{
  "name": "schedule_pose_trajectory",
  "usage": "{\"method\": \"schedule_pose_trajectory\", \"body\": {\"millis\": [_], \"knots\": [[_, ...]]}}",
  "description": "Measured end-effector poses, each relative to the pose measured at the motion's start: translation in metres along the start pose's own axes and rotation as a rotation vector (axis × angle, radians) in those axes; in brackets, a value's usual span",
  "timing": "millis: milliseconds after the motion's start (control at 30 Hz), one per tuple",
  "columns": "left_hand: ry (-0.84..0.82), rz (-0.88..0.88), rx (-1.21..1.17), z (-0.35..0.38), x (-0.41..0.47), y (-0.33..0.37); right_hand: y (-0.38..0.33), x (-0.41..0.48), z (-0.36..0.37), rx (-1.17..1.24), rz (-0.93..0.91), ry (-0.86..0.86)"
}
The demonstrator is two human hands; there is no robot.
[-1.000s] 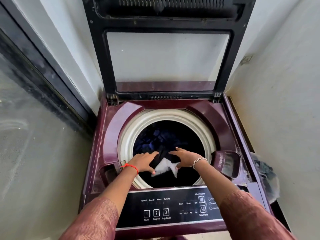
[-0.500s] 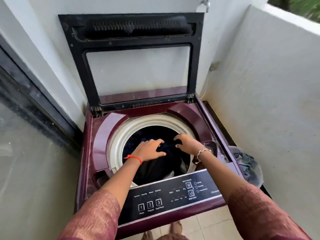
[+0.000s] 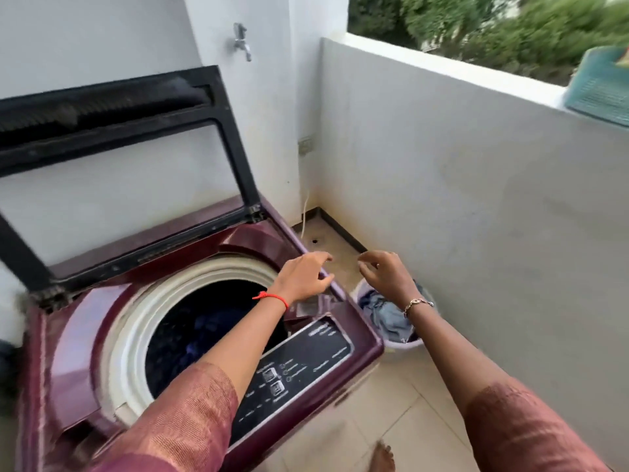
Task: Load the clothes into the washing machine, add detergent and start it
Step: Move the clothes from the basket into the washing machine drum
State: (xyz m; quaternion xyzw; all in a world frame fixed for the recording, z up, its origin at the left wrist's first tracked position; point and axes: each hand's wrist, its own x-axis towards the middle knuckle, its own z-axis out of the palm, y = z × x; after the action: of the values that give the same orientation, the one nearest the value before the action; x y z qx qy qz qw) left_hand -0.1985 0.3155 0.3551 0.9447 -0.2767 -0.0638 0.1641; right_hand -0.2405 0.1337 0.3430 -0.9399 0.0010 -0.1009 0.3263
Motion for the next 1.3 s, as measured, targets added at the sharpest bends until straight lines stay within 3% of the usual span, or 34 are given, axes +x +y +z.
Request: {"method": "schedule_pose_trajectory", "body": {"millis": [267,533,933,1167,1300], "knots": [[-0.332,0.028,0.081,0.063,0.099,0.083,0.135,-0.016,-0.075,0.025,0.294,-0.034],[-0.502,0.067,0.17,0.123,0.147,0.118,0.219,-0.033,-0.093,0.02,0.471,-0.197],[-0.756,0.099,0.184,0.2,0.225,0.109,0.3,-0.012,-0.062,0.054,0.635,-0.397],[-0.871,0.065,0.178,0.25,0.275,0.069,0.351,0.027,-0.001,0.079,0.706,-0.587],[-0.897,-0.006,0.133,0.294,0.301,0.041,0.392,0.042,0.05,0.158,0.842,-0.636]]}}
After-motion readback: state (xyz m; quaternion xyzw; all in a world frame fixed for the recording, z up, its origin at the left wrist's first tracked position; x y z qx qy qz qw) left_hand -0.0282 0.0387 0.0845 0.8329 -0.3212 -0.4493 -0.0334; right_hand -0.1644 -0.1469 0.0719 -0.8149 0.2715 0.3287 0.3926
